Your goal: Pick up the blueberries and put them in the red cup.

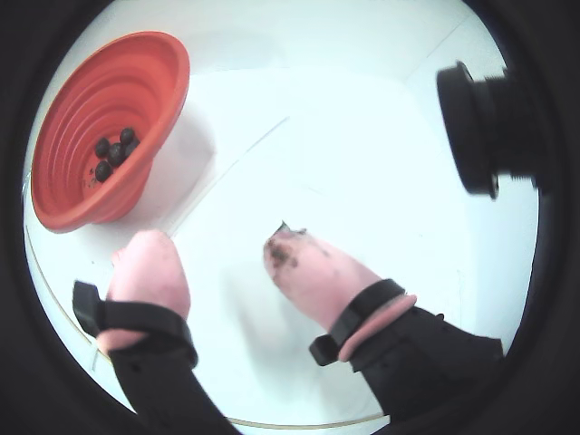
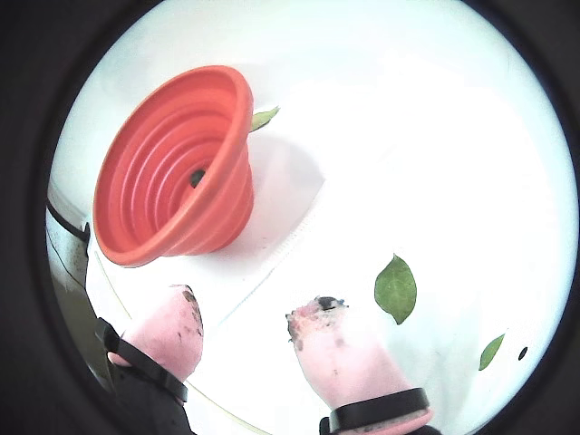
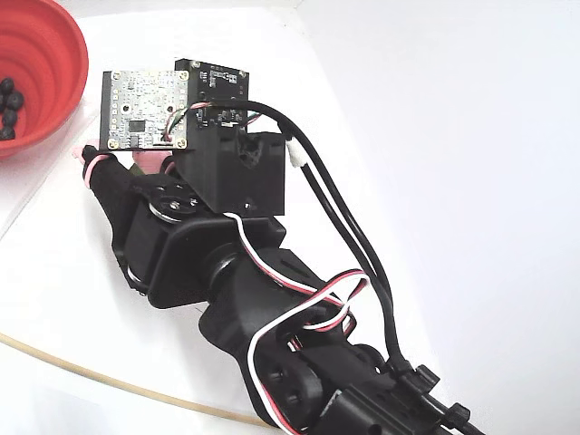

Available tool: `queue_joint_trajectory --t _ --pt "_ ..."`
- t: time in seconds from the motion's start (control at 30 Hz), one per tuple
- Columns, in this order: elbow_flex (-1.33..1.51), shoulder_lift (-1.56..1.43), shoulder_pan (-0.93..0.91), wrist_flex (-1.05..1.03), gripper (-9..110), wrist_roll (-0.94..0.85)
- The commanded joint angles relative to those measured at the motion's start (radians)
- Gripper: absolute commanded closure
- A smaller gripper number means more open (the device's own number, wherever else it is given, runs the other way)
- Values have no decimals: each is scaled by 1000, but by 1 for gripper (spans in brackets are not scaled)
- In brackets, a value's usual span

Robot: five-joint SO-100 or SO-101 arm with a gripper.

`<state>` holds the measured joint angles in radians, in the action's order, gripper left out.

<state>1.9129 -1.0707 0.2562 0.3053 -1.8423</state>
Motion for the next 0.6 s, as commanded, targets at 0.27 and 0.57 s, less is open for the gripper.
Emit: queue_joint_trajectory --t 0.27,0.57 --pt "52 -173 -72 25 84 -52" --pt "84 -192 -127 15 84 -71"
